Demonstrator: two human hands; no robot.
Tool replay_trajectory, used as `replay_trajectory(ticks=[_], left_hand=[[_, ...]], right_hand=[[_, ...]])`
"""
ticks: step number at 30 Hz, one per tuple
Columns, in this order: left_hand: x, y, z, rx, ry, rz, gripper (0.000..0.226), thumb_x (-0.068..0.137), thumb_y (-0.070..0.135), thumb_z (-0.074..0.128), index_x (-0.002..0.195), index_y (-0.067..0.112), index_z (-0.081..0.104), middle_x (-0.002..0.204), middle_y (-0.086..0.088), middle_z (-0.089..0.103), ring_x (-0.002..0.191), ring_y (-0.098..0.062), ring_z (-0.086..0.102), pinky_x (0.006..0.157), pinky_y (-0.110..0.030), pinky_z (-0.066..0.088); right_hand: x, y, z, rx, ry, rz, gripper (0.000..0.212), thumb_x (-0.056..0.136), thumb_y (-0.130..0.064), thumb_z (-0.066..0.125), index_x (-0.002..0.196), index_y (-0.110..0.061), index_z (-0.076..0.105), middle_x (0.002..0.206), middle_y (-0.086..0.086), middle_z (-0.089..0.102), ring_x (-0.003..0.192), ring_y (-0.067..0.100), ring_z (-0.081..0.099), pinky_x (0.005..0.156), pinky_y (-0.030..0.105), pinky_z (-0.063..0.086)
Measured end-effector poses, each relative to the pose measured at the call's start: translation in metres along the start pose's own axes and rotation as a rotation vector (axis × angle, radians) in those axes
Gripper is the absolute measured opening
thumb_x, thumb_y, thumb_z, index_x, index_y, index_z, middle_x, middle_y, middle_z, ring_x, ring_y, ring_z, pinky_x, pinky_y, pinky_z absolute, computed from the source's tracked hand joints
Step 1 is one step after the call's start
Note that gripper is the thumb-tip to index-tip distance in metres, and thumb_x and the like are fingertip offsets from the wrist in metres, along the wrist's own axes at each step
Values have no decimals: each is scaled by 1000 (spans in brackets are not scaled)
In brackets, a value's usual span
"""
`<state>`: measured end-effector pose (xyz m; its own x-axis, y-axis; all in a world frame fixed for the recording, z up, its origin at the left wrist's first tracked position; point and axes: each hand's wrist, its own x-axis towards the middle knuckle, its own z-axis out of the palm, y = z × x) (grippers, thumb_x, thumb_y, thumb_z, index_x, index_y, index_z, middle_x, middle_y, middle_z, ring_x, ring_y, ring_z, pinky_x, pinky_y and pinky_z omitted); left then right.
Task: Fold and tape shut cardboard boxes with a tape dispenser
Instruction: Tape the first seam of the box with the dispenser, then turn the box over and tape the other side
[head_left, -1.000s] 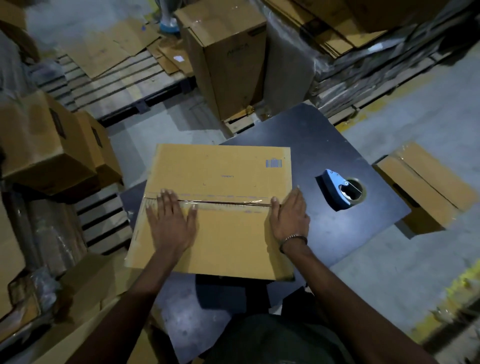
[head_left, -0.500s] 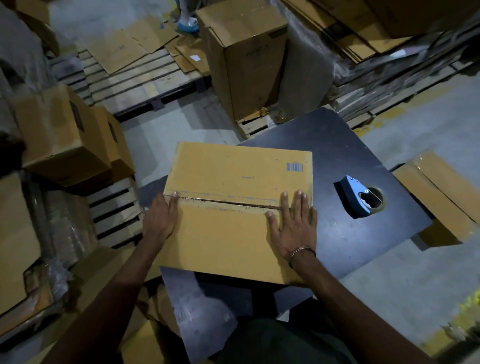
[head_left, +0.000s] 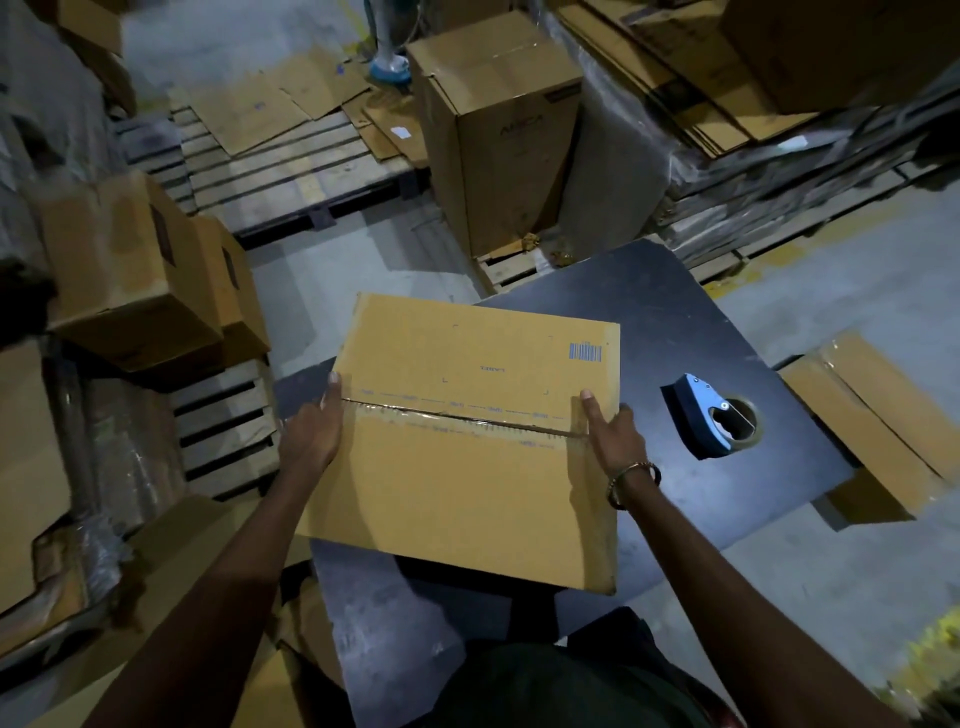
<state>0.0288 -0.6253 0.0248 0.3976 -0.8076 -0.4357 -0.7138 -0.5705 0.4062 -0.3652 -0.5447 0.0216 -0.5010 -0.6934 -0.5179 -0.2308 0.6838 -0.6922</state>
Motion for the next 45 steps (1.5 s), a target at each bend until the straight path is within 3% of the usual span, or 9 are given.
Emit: replay_trajectory(ticks=[5, 12, 19, 23, 26, 28, 32, 40, 45], left_hand=[[-9, -12, 4, -19, 33, 75, 99, 96, 86, 11, 148, 17, 59, 148, -25, 57, 140, -50, 46, 110, -59, 42], [-86, -12, 28, -178, 125, -32, 82, 107, 68, 22, 138, 2, 61, 136, -30, 61, 124, -47, 58, 101, -52, 44], [-176, -25, 74, -259, 350, -154, 94, 100, 79, 15, 150, 5, 43, 136, -30, 59, 119, -51, 60, 97, -56, 47], [-188, 7, 92, -107, 632, 28, 56, 103, 28, 60, 151, 4, 44, 148, -27, 50, 134, -47, 50, 109, -58, 39], [-194, 62, 113, -121, 547, 319, 56, 96, 28, 56, 150, 13, 48, 154, -13, 51, 140, -35, 47, 116, -54, 35], [-187, 104, 133, -130, 399, 464, 58, 93, 30, 55, 149, 16, 51, 151, -9, 55, 137, -31, 51, 115, -53, 40], [-173, 183, 174, -25, 121, 716, 54, 97, 41, 51, 147, 21, 56, 149, -1, 59, 136, -26, 56, 113, -46, 45], [-158, 229, 223, 453, 71, 911, 67, 110, 57, 26, 163, 17, 37, 174, -3, 23, 162, -19, 17, 129, -50, 21], [-164, 225, 222, 542, 28, 943, 82, 107, 71, 11, 169, 19, 5, 177, -5, -8, 162, -18, -13, 132, -52, 2]], right_hand=[[-23, 11, 15, -142, 96, -77, 86, 98, -68, 49, 159, -12, 23, 157, 14, 45, 134, 41, 53, 104, 50, 46], [19, -2, -17, -282, 33, -342, 55, 97, -68, 50, 130, -25, 43, 129, 3, 64, 110, 34, 65, 83, 41, 52], [53, -16, -42, -384, -252, -392, 93, 93, -83, 35, 160, -20, 24, 153, 10, 52, 132, 34, 56, 104, 47, 48], [66, 0, -86, -123, -86, -306, 60, 102, -53, 55, 147, -14, 51, 136, 13, 65, 123, 31, 62, 99, 39, 47], [89, 44, -134, -363, 254, -322, 26, 93, -27, 68, 103, -3, 70, 100, 20, 71, 99, 39, 67, 80, 40, 50], [102, 66, -156, -547, 288, -244, 33, 88, -33, 70, 109, -8, 71, 106, 16, 71, 103, 39, 65, 82, 42, 52], [126, 84, -167, -785, 118, -175, 56, 88, -51, 74, 129, -16, 62, 127, 7, 65, 117, 32, 59, 96, 41, 46], [162, 103, -170, -840, -174, -247, 45, 99, -42, 62, 123, -5, 57, 122, 14, 67, 106, 35, 66, 88, 36, 52], [162, 75, -182, -582, -228, -165, 31, 93, -35, 70, 78, -10, 58, 92, 12, 63, 93, 35, 65, 72, 32, 42]])
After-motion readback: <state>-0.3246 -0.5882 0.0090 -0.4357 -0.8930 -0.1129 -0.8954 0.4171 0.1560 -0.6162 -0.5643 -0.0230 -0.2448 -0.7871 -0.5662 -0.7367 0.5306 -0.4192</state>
